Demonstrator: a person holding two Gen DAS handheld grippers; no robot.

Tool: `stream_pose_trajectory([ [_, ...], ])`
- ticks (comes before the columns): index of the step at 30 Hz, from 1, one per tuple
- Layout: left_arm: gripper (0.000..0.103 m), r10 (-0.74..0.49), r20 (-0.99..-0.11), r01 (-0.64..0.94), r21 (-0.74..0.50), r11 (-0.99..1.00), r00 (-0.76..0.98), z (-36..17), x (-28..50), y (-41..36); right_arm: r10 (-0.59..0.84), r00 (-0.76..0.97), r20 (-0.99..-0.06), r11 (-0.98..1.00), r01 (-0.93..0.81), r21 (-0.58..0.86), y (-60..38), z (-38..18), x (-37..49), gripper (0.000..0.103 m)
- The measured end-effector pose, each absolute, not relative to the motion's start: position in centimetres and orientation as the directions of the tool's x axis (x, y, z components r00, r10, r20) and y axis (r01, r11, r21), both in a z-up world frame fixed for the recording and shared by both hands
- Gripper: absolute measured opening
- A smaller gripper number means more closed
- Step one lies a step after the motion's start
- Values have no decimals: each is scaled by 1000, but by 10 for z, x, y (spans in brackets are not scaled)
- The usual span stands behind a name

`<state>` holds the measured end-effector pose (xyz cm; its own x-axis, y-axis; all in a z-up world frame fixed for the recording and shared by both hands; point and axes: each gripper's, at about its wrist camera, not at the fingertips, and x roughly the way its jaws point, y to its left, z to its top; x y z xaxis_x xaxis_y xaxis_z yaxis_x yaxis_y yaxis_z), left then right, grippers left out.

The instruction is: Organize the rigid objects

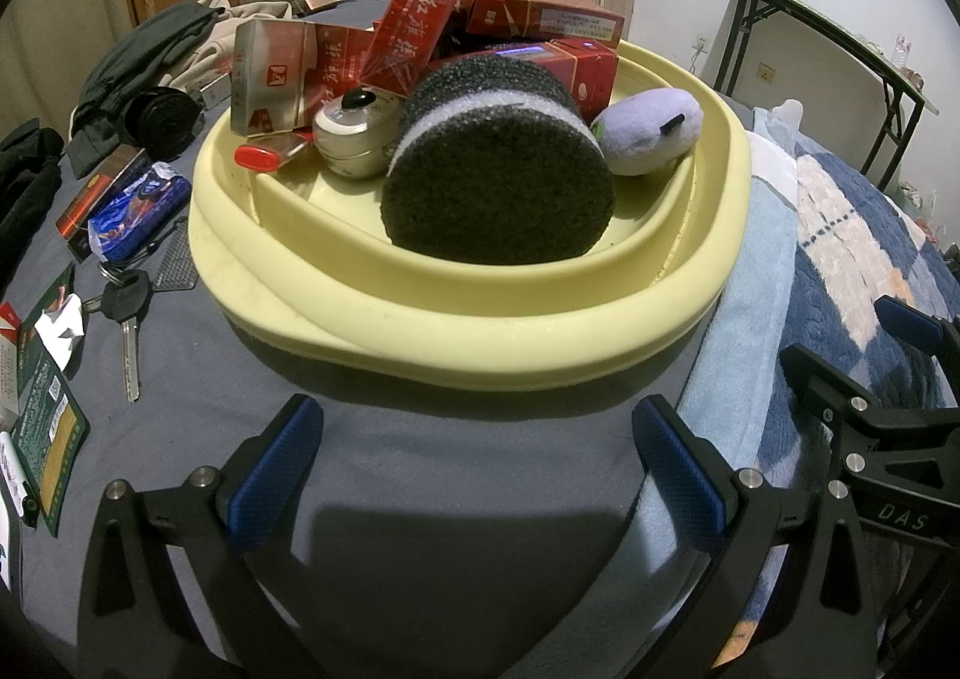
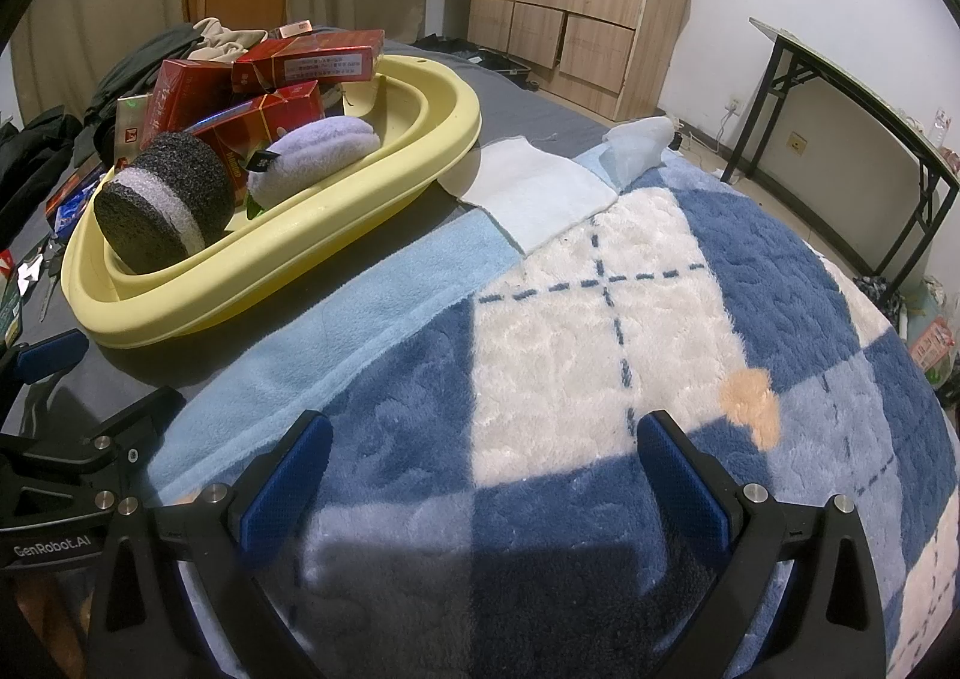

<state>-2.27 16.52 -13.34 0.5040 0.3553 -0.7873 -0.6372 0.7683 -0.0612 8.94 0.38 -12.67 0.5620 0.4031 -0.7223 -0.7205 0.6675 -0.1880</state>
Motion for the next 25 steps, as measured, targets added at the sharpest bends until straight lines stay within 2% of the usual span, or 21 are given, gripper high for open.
stream_pose_trajectory([
  [25,103,360,-788,-638,-54,768,500,-133,-22,165,403,562,-722,667,-721,-188,4,-127,89,103],
])
